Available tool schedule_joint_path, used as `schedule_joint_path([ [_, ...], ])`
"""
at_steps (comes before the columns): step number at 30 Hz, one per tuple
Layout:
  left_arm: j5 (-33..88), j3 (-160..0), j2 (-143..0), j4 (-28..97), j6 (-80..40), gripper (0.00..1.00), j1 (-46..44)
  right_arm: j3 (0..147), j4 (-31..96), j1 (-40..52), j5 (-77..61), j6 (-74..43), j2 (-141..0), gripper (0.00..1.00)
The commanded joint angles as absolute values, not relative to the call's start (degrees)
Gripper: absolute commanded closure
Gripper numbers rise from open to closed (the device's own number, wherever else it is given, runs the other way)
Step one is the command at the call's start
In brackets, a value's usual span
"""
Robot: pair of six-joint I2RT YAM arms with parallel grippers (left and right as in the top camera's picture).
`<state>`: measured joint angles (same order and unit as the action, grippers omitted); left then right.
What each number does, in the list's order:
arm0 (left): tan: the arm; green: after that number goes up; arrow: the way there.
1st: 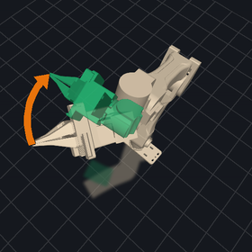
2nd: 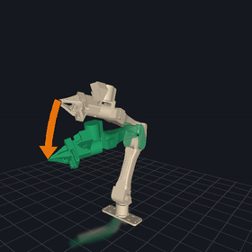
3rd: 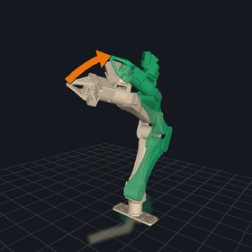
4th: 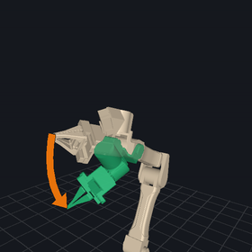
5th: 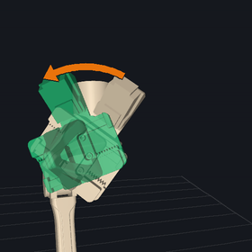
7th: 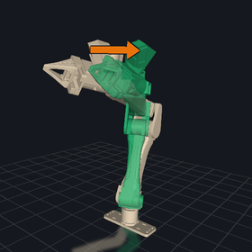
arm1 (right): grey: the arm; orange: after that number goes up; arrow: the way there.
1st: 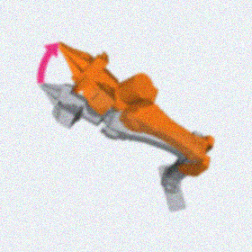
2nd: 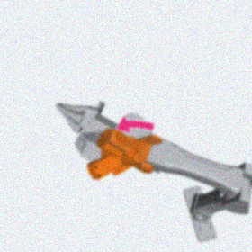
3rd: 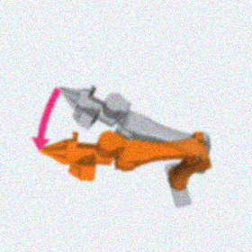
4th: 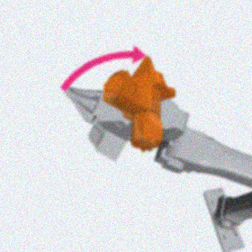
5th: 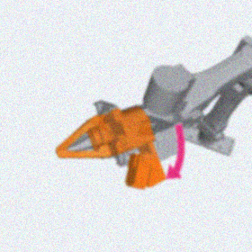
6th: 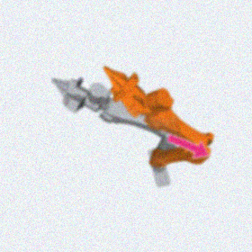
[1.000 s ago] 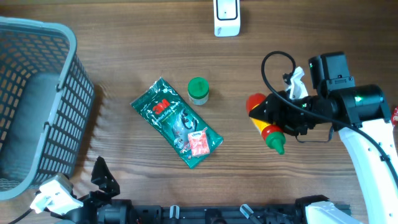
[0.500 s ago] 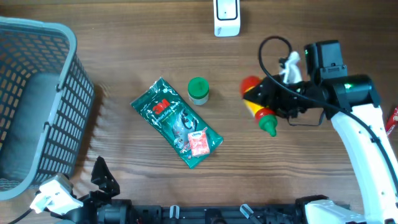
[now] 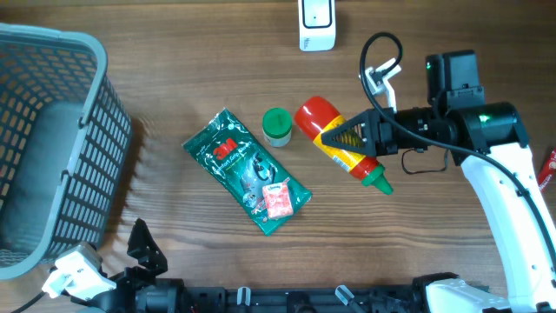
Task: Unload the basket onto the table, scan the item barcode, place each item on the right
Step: 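Rotate the sriracha bottle upright and carry it rightward, then raise the sriracha bottle up to the white scanner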
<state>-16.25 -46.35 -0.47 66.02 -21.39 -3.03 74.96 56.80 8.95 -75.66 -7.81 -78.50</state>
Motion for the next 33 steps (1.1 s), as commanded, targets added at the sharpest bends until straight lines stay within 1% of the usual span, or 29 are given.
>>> schedule_joint_path([
  [1, -16.56, -46.39, -0.27, 65.82, -21.67, 0.00, -3.33, 75.31, 53.58, 9.04, -76.53, -13.26, -78.54, 0.83],
  [5, -16.58, -46.39, -0.27, 65.82, -21.67, 0.00, -3.33, 75.31, 53.19, 9.04, -73.03, -14.79, -78.54, 0.83],
  [8, -16.56, -46.39, -0.27, 65.82, -21.67, 0.00, -3.33, 75.31, 53.56, 9.04, -62.11, -21.43, -78.54, 0.84],
  [12, -16.56, -46.39, -0.27, 65.82, -21.67, 0.00, -3.33, 75.31, 53.60, 9.04, -58.92, -23.29, -78.54, 0.84],
  [14, -16.56, -46.39, -0.27, 65.82, -21.67, 0.00, -3.33, 75.31, 54.06, 9.04, -49.65, -29.43, -78.54, 0.84],
  [16, -16.56, -46.39, -0.27, 65.82, -21.67, 0.00, -3.33, 75.31, 54.76, 9.04, -44.75, -32.58, -78.54, 0.84],
  [20, -16.58, -46.39, -0.27, 65.82, -21.67, 0.00, -3.33, 75.31, 56.05, 9.04, -37.60, -36.40, -78.54, 0.84],
  [22, -16.56, -46.39, -0.27, 65.82, -21.67, 0.00, -3.33, 75.31, 56.21, 9.04, -29.19, -39.11, -78.54, 0.83],
  [23, -16.58, -46.39, -0.27, 65.82, -21.67, 0.00, -3.33, 75.31, 56.12, 9.04, -27.11, -39.18, -78.54, 0.81],
  [25, -16.56, -46.39, -0.27, 65.82, -21.67, 0.00, -3.33, 75.31, 55.96, 9.04, -26.89, -39.11, -78.56, 0.79],
  [29, -16.58, -46.39, -0.27, 65.82, -21.67, 0.00, -3.33, 75.31, 54.15, 9.02, -31.64, -38.96, -78.96, 0.77],
  [31, -16.58, -46.39, -0.27, 65.82, -21.67, 0.00, -3.33, 75.31, 53.10, 9.04, -32.21, -39.70, -80.36, 0.78],
  [33, -16.58, -46.39, -0.27, 65.82, -21.67, 0.00, -3.31, 75.31, 51.62, 9.04, -29.06, -41.52, -82.08, 0.80],
])
